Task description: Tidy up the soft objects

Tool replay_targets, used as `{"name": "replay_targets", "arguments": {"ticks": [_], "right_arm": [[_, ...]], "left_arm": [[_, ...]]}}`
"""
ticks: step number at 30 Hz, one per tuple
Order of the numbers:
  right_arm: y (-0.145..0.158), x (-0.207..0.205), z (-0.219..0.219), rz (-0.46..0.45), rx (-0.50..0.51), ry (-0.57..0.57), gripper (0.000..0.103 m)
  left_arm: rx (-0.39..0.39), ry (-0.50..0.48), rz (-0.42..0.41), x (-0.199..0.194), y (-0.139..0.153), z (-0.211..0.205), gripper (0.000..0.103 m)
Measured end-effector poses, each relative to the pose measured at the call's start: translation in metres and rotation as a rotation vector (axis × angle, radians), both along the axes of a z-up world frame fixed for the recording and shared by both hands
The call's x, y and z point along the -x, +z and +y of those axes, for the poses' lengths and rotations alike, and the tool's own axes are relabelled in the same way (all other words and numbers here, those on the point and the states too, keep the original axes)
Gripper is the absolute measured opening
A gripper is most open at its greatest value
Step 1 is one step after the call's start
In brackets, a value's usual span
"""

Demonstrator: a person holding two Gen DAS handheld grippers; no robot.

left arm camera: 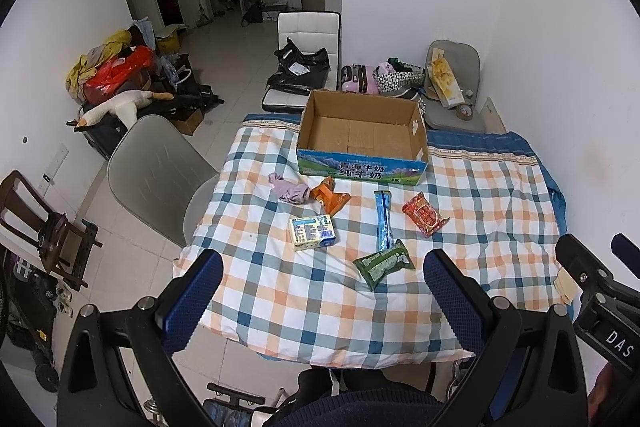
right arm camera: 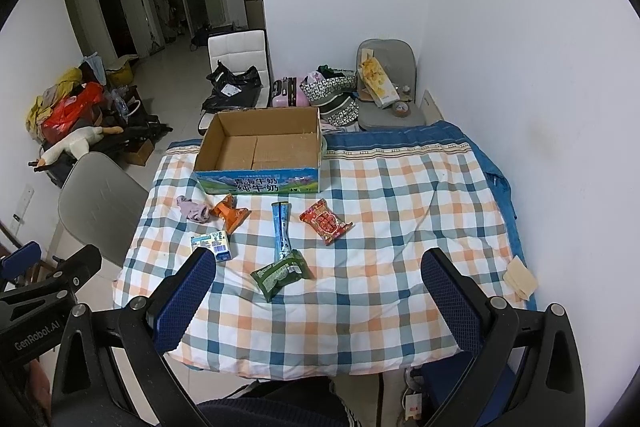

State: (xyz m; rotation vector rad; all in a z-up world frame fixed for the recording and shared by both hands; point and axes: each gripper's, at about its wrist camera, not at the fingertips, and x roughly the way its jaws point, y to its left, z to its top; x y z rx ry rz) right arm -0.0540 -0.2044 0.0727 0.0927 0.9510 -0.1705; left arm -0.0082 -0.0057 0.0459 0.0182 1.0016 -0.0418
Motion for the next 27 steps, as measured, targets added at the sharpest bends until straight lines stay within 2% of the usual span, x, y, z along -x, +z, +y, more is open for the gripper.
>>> {"name": "replay_targets", "arguments": {"ticks": [22,27], "right_arm": [[0.000,0.002,0.001,-0.005,0.000,0.004,0.103],[-0.001,-0.003,0.002,0.006,-0.010,0.004,0.103]], "left_arm": [[0.000,0.000,-0.011,0.006,-0.003,0.002,0.103],[0.012,0.001,0.011,-0.007,-0.013,0.000,0.103]]}}
